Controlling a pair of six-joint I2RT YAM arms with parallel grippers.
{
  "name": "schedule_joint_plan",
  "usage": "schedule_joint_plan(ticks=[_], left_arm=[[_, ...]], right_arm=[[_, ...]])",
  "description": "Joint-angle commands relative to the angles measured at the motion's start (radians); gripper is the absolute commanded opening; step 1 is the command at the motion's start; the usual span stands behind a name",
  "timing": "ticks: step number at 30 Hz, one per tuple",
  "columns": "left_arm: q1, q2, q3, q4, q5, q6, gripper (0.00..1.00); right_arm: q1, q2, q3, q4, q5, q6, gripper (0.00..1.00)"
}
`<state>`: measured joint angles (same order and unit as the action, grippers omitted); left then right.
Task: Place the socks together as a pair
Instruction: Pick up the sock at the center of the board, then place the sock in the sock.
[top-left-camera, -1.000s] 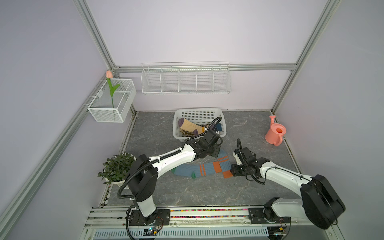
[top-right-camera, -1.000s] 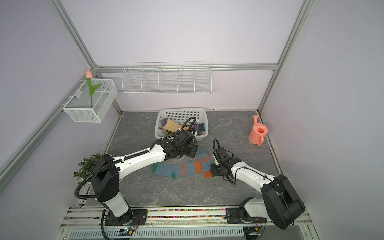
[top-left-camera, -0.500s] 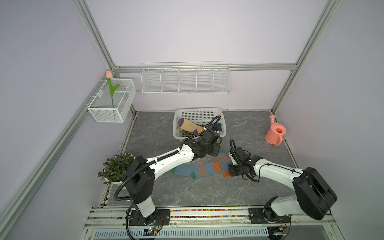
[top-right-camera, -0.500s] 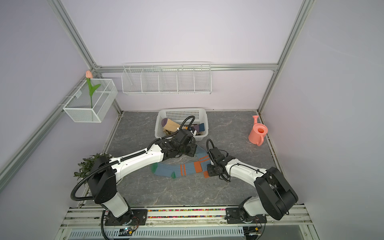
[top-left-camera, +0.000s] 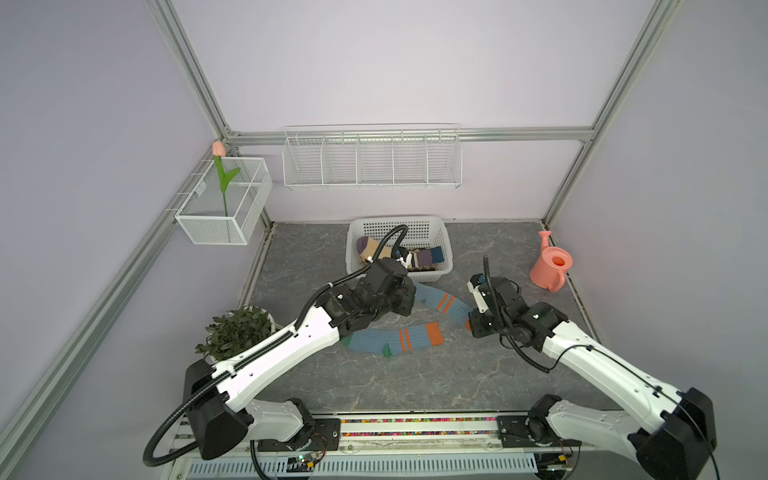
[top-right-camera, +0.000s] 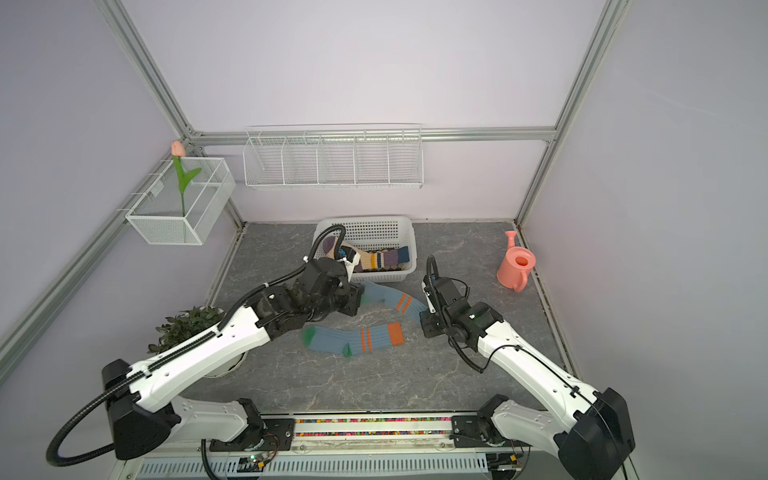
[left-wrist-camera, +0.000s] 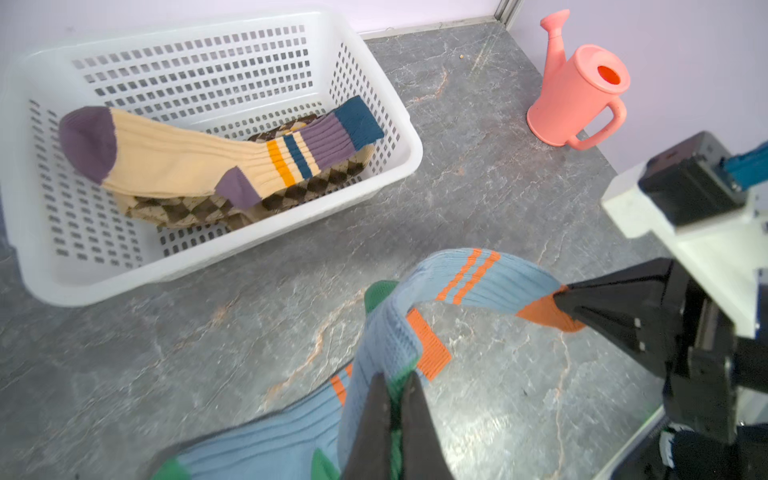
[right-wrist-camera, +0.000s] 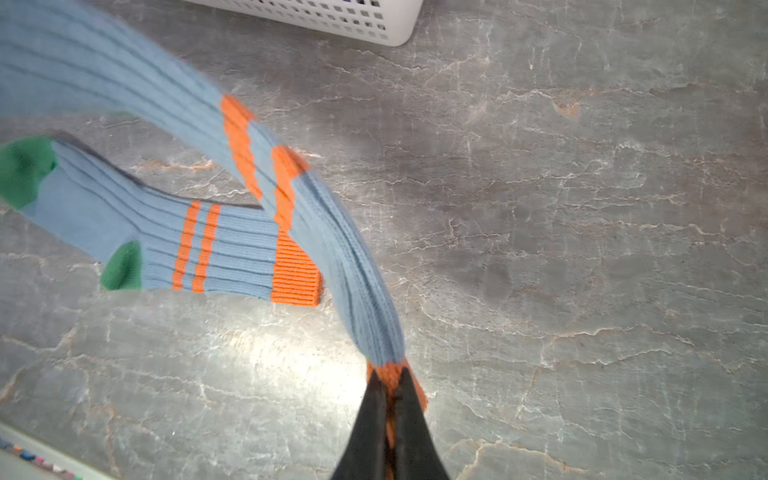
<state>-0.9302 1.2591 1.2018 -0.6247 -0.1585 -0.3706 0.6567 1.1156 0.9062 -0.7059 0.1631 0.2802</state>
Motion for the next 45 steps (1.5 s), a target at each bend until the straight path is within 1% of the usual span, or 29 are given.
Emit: schedule_joint_plan(ticks=[1, 3, 5, 9, 15, 18, 21, 24, 28, 33, 36, 41, 45], left_arm=[[0.003, -0.094, -0.074, -0.107, 0.016, -0.054, 0.00], [0.001, -0.161, -0.124, -0.128, 0.034, -0.091, 0.00], [0.001, -0.214, -0.166, -0.145, 0.041, -0.120, 0.00], [0.001, -0.284, -0.234, -0.152, 0.036, -0.159, 0.01], [0.002, -0.301, -0.261, -0.181, 0.033, -0.201, 0.01], [0.001, -0.294, -0.258, -0.203, 0.065, -0.234, 0.01], [-0.007, -0.297, -0.255, -0.233, 0.106, -0.269, 0.01], [-0.019, -0.325, -0.255, -0.255, 0.128, -0.284, 0.01], [-0.019, -0.365, -0.261, -0.243, 0.154, -0.286, 0.02], [-0.020, -0.331, -0.284, -0.205, 0.191, -0.276, 0.03], [-0.020, -0.294, -0.320, -0.179, 0.167, -0.287, 0.03], [-0.019, -0.291, -0.393, -0.078, 0.143, -0.301, 0.03], [-0.018, -0.279, -0.364, -0.111, 0.083, -0.286, 0.03]], right_arm=[[0.069, 0.006, 0.041, -0.083, -0.078, -0.045, 0.07], [0.138, 0.027, 0.072, -0.103, -0.086, -0.056, 0.07], [0.176, 0.049, 0.097, -0.122, -0.092, -0.063, 0.07], [0.194, 0.095, 0.132, -0.123, -0.152, -0.093, 0.07], [0.228, 0.241, 0.228, -0.185, -0.202, -0.188, 0.07], [0.249, 0.304, 0.279, -0.230, -0.210, -0.216, 0.07], [0.259, 0.333, 0.308, -0.288, -0.203, -0.228, 0.07], [0.260, 0.337, 0.319, -0.330, -0.173, -0.233, 0.07], [0.261, 0.326, 0.335, -0.376, -0.125, -0.236, 0.07], [0.260, 0.344, 0.369, -0.396, -0.117, -0.256, 0.07], [0.256, 0.392, 0.382, -0.390, -0.123, -0.281, 0.07], [0.220, 0.477, 0.416, -0.370, -0.143, -0.310, 0.07], [0.190, 0.545, 0.462, -0.363, -0.161, -0.332, 0.07]])
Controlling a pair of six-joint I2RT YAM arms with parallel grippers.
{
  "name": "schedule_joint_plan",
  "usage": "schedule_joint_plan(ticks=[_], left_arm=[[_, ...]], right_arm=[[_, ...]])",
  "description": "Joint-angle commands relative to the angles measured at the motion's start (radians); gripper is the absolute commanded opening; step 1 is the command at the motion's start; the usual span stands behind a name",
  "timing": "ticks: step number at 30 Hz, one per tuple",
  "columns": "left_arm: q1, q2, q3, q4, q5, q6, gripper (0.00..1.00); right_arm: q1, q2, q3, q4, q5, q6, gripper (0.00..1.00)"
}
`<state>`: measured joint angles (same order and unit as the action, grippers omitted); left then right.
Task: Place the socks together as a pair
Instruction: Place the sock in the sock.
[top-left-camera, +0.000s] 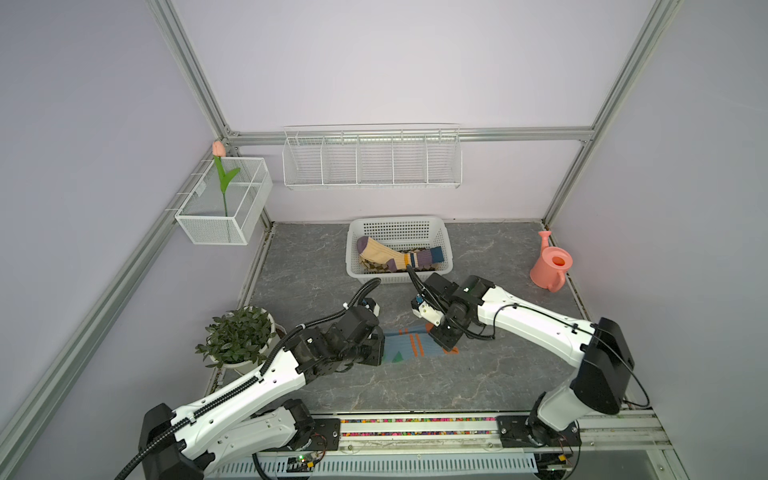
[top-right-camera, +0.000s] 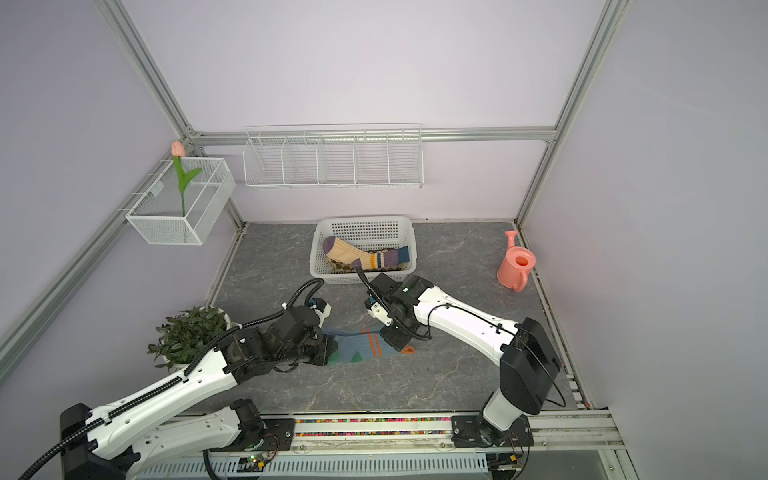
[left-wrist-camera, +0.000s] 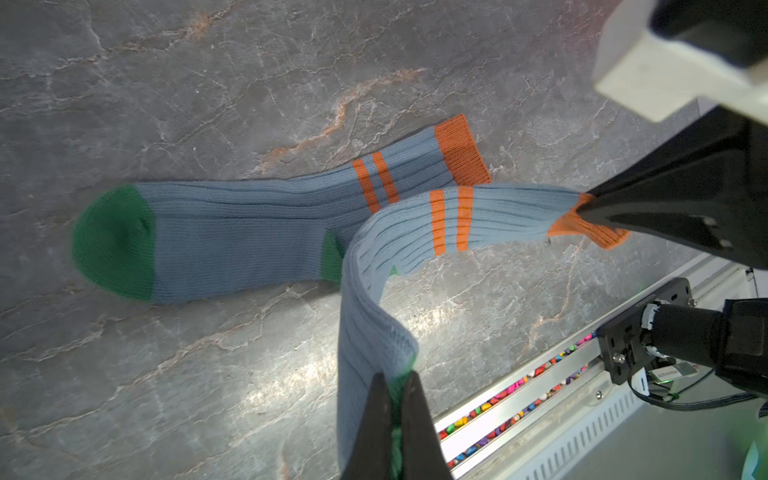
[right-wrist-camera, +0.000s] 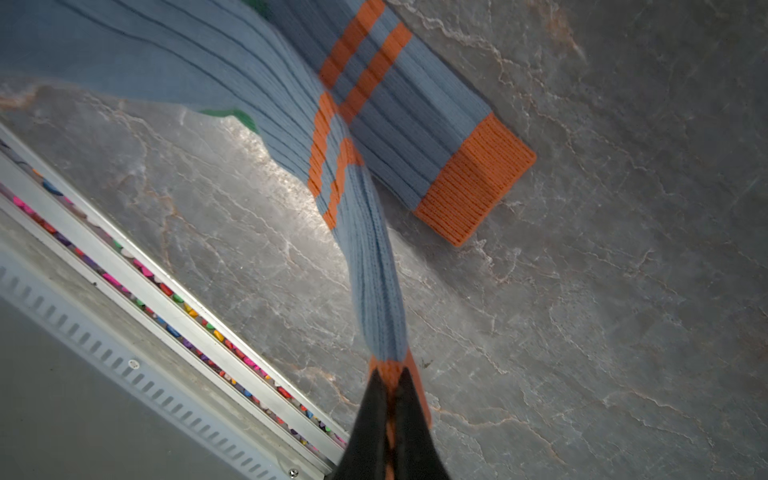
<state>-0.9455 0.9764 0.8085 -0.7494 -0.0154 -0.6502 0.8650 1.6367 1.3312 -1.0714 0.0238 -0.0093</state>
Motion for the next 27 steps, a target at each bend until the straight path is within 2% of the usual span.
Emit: schedule_joint_plan(ticks=[1, 9, 16, 22, 27], left_arm=[[-0.002, 0.004, 0.039, 0.004, -0.077, -0.003, 0.02], [0.029, 0.038, 0.124, -0.023, -0.073, 0.038, 0.02], [0.046, 0.100, 0.128, 0.014, -0.044, 0.050, 0.02], [0.048, 0.082, 0.133, -0.013, -0.046, 0.043, 0.02], [0.049, 0.041, 0.152, -0.031, -0.012, 0.032, 0.03]], right_arm=[[-0.021, 0.038, 0.048, 0.003, -0.025, -0.048, 0.07], [-0.044, 0.079, 0.097, -0.010, -0.049, -0.068, 0.07], [-0.087, 0.153, 0.143, -0.020, -0.088, -0.095, 0.07], [-0.097, 0.201, 0.181, -0.047, -0.101, -0.102, 0.07], [-0.097, 0.167, 0.166, -0.064, -0.073, -0.082, 0.07]])
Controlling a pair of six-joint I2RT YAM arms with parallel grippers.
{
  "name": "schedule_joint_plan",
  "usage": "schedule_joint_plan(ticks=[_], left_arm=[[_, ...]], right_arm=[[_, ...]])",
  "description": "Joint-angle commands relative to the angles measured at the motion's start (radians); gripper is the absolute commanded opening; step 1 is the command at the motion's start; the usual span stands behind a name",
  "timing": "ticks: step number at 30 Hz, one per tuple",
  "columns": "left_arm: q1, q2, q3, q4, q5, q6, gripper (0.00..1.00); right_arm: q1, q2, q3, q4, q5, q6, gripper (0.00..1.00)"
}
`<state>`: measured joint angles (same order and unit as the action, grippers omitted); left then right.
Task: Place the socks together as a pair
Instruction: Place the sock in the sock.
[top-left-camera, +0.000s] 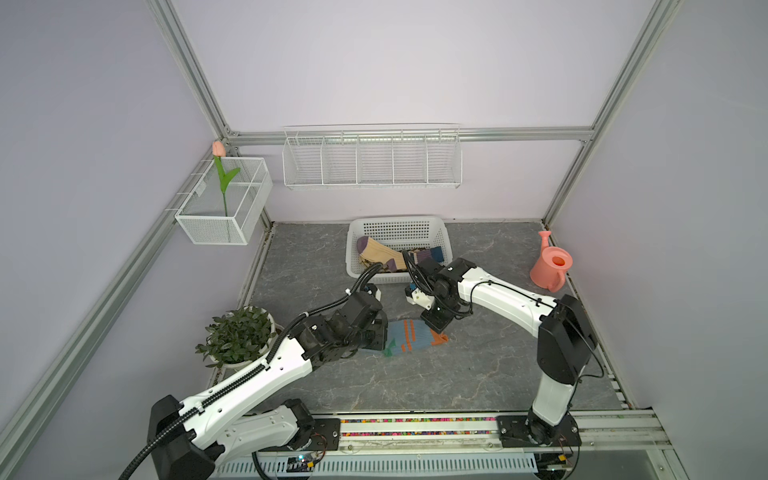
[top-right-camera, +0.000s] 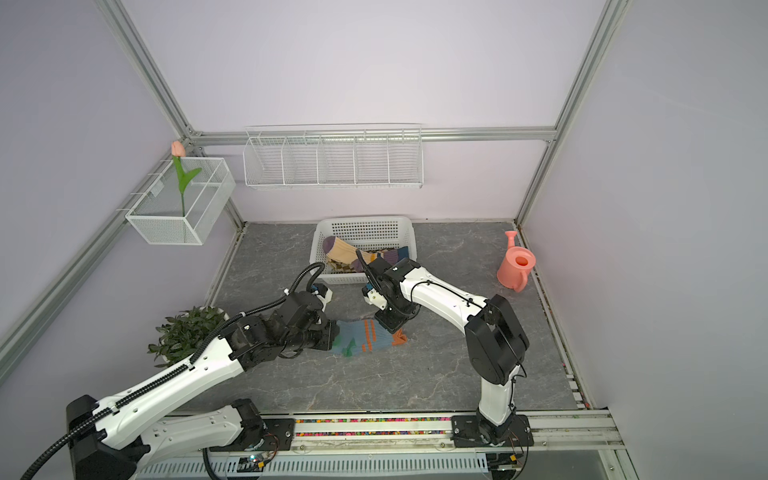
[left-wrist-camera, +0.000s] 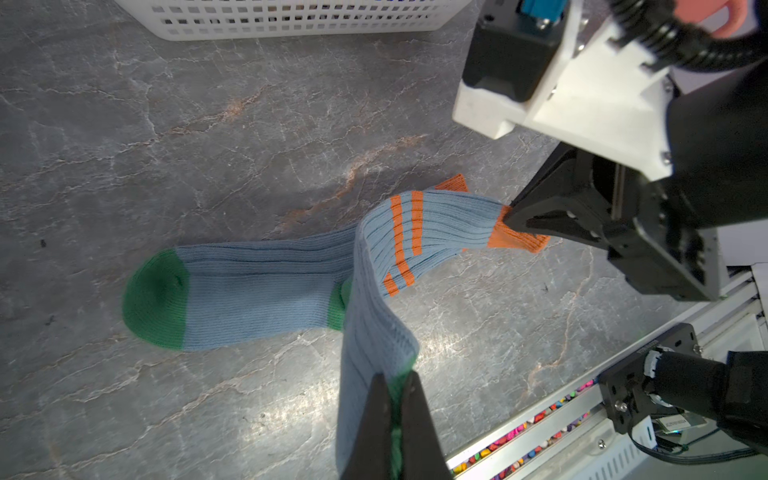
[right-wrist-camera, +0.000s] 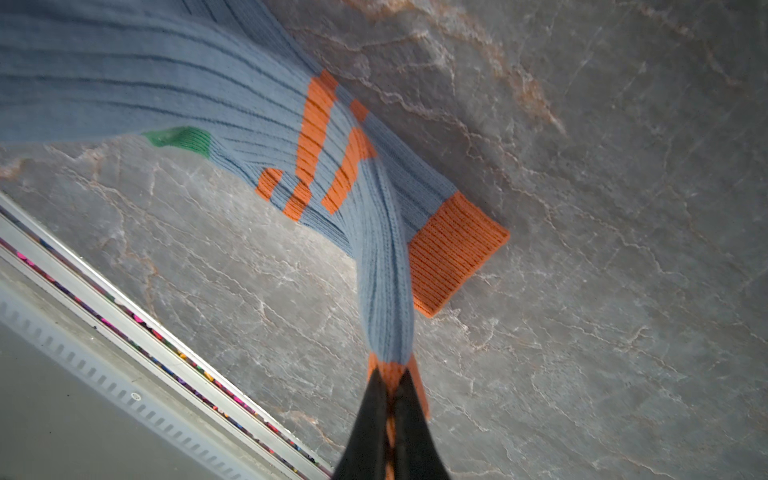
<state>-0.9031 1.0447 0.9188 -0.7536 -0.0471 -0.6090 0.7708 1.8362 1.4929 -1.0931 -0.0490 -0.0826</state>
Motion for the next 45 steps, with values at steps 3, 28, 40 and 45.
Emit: schedule_joint_plan(ticks=[3, 28, 40, 45], left_arm=[[0.006, -0.037, 0.046, -0.014, 0.062, -0.011, 0.02], [0.005, -0.077, -0.095, 0.082, 0.224, -0.043, 0.03], [0.007, -0.048, -0.071, 0.032, -0.002, -0.010, 0.03], [0.006, -0.003, -0.056, 0.022, -0.024, -0.011, 0.03]], right_arm=[[0.002, -0.057, 0.001, -0.060, 0.020, 0.002, 0.07], [0.064, -0.138, -0.034, -0.077, 0.020, 0.014, 0.07], [0.050, -0.075, -0.019, -0.035, -0.012, -0.011, 0.07], [0.044, -0.051, -0.014, -0.025, -0.027, -0.020, 0.07]])
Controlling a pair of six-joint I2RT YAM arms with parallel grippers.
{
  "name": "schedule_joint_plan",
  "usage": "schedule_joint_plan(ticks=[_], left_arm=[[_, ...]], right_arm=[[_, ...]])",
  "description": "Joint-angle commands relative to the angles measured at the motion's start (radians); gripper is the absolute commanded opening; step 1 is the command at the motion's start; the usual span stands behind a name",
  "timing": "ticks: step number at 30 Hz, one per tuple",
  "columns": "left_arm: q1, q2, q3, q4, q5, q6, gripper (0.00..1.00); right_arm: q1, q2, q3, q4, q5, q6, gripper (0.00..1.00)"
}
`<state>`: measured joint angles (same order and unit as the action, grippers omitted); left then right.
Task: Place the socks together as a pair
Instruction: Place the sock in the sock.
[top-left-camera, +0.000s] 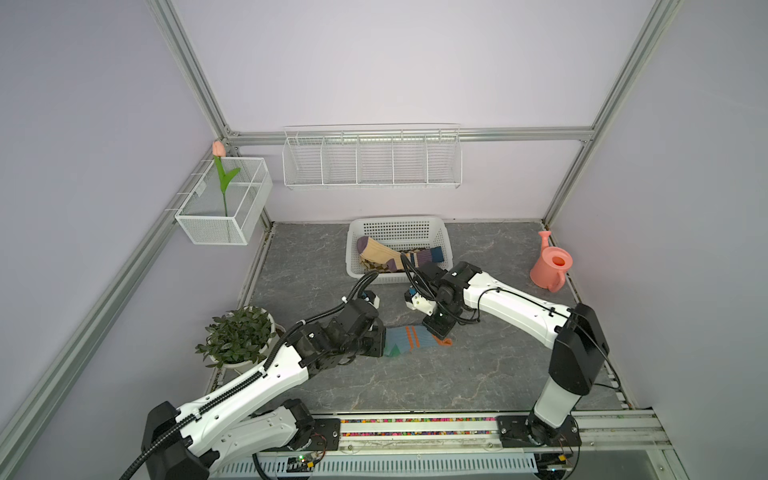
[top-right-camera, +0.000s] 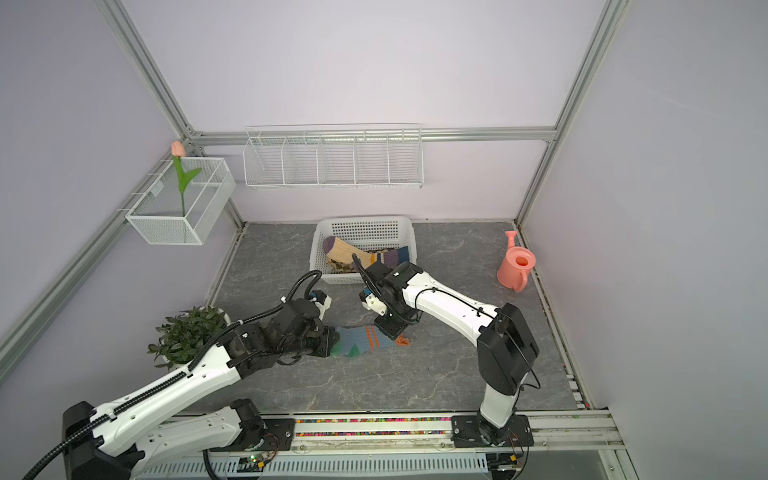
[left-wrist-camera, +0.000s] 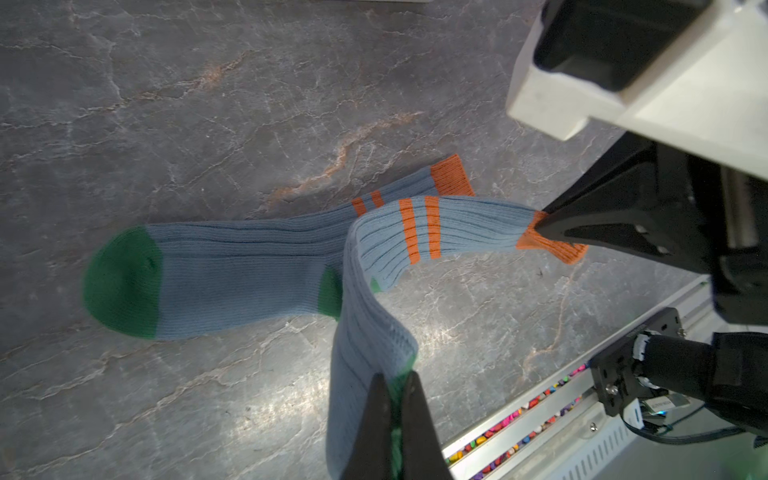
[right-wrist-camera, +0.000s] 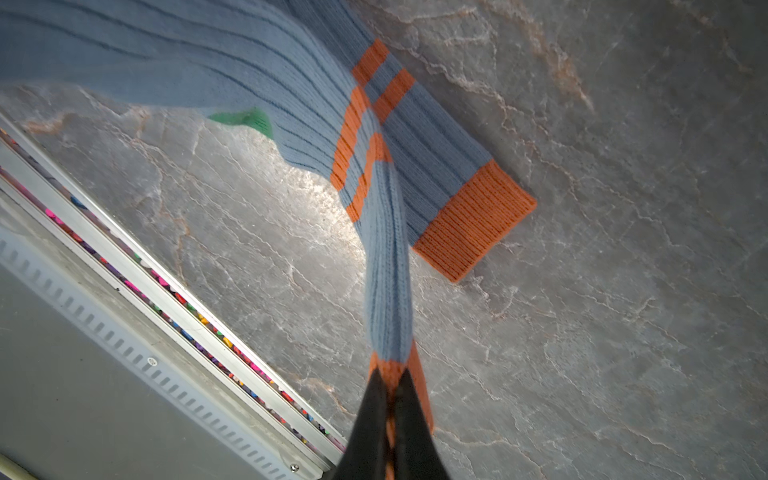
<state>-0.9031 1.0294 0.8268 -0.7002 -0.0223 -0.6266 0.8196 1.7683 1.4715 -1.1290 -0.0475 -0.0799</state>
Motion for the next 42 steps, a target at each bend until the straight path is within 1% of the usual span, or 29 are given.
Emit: schedule_joint_plan(ticks=[1, 5, 9, 21, 25, 29, 31, 35, 40, 42], left_arm=[[0.007, 0.014, 0.041, -0.041, -0.064, 0.005, 0.03], [0.008, 0.015, 0.055, -0.076, -0.138, 0.013, 0.03], [0.012, 0.052, 0.075, -0.114, -0.217, 0.026, 0.03], [0.022, 0.269, 0.113, -0.102, -0.346, 0.055, 0.05], [0.038, 0.331, 0.111, -0.086, -0.375, 0.065, 0.06], [0.057, 0.372, 0.108, -0.072, -0.416, 0.070, 0.13], [0.061, 0.399, 0.110, -0.065, -0.432, 0.073, 0.19], [0.064, 0.450, 0.118, -0.057, -0.473, 0.069, 0.28], [0.064, 0.481, 0.146, -0.108, -0.533, 0.049, 0.42], [0.063, 0.479, 0.144, -0.124, -0.558, 0.044, 0.44]], right_arm=[[-0.009, 0.023, 0.007, 0.014, -0.031, -0.024, 0.07], [-0.016, 0.055, 0.022, 0.021, -0.047, -0.032, 0.07], [-0.023, 0.095, 0.048, 0.030, -0.051, -0.037, 0.07], [-0.064, 0.218, 0.100, 0.039, -0.053, -0.050, 0.09], [-0.079, 0.235, 0.101, 0.048, -0.033, -0.048, 0.18], [-0.092, 0.228, 0.096, 0.064, -0.006, -0.040, 0.27], [-0.098, 0.216, 0.089, 0.078, 0.010, -0.034, 0.30], [-0.103, 0.181, 0.072, 0.102, 0.042, -0.019, 0.37], [-0.114, 0.096, 0.022, 0.152, 0.124, 0.021, 0.43], [-0.128, 0.050, -0.014, 0.164, 0.159, 0.047, 0.44]])
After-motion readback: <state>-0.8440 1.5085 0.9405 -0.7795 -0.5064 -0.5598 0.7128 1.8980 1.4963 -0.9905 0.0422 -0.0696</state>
